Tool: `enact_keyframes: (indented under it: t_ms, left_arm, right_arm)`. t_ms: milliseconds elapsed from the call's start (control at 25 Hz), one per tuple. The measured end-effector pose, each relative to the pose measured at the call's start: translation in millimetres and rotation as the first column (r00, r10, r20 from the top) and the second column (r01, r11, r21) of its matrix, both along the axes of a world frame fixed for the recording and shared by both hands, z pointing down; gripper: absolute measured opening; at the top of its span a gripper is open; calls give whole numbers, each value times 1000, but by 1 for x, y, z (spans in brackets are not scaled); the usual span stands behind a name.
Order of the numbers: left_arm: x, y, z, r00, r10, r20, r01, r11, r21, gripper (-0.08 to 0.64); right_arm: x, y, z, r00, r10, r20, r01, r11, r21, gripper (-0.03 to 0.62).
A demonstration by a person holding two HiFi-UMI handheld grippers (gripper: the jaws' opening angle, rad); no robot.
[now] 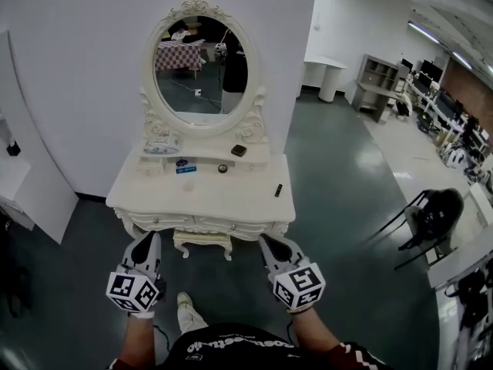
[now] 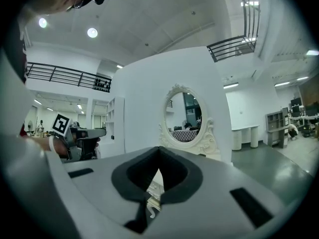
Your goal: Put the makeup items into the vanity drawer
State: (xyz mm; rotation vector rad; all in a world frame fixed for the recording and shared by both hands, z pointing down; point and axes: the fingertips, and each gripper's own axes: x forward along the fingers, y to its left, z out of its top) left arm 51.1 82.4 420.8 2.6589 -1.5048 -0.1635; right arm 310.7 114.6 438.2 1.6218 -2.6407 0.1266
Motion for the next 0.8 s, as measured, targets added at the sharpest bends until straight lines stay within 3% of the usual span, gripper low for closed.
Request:
enact_keyframes:
  t_ms: [320,800]
  left_arm:
    - [-4,-29,0,999,33,11,-33,999,-2,6]
    - [-57,-101,-1,1000,27,8,-27,1000,-14,6]
  right_arm:
    - [-11,-21,-2,1000,21,0,-21,1000,-20,3]
    - [-67,-96,-3,1000,17,18,-16,998,-56,3]
